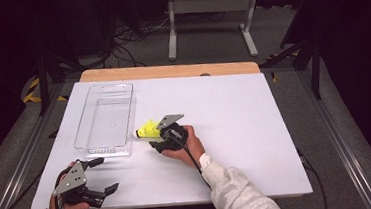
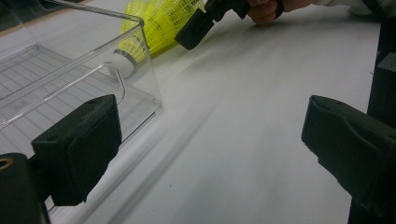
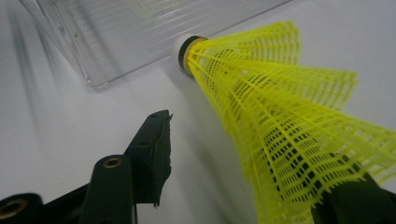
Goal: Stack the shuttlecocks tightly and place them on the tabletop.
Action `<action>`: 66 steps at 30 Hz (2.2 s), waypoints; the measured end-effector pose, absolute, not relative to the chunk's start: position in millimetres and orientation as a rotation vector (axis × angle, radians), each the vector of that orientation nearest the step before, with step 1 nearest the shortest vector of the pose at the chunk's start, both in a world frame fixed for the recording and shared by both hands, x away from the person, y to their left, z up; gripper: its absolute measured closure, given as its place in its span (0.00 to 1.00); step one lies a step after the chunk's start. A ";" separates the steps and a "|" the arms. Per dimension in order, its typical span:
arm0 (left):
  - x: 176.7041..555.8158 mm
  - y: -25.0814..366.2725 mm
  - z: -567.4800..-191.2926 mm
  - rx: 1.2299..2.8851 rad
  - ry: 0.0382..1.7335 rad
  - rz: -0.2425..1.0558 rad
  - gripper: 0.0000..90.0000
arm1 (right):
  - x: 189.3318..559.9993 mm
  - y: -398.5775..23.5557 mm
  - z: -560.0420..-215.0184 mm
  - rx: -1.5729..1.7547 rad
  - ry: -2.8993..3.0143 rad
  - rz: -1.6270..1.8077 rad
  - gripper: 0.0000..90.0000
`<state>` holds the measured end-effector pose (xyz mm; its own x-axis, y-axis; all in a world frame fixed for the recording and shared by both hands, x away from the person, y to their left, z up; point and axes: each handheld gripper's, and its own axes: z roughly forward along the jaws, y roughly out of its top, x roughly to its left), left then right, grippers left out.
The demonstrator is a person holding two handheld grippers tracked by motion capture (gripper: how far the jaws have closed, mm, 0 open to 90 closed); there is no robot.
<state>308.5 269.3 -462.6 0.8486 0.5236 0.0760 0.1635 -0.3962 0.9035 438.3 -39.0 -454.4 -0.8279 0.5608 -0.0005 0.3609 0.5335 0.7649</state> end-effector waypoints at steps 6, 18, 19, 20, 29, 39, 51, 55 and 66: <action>308.2 268.6 -462.9 1.973 0.507 0.428 0.06 | 447.2 -42.1 -454.7 0.846 2.464 1.174 0.67; 308.0 269.9 -463.8 1.983 0.505 0.426 0.06 | 449.0 -37.9 -452.8 0.806 2.443 1.117 0.92; 308.5 269.9 -463.8 1.983 0.504 0.430 0.06 | 448.2 -37.9 -452.3 0.800 2.445 1.121 0.93; 308.7 269.8 -463.9 1.984 0.503 0.430 0.06 | 447.5 -37.9 -451.9 0.800 2.441 1.121 0.94; 307.6 269.6 -464.0 1.988 0.506 0.433 0.06 | 443.5 -44.0 -443.6 0.797 2.405 1.156 0.95; 305.3 270.1 -463.5 1.993 0.507 0.448 0.06 | 431.5 -59.5 -434.8 0.771 2.372 1.190 0.95; 304.0 271.2 -463.6 1.997 0.517 0.457 0.06 | 412.4 -88.7 -423.8 0.741 2.323 1.244 0.95; 303.7 270.5 -463.4 2.003 0.511 0.459 0.06 | 408.8 -97.8 -418.6 0.741 2.297 1.266 0.95; 302.6 271.6 -462.7 1.999 0.503 0.465 0.06 | 405.5 -115.7 -404.4 0.755 2.227 1.302 0.96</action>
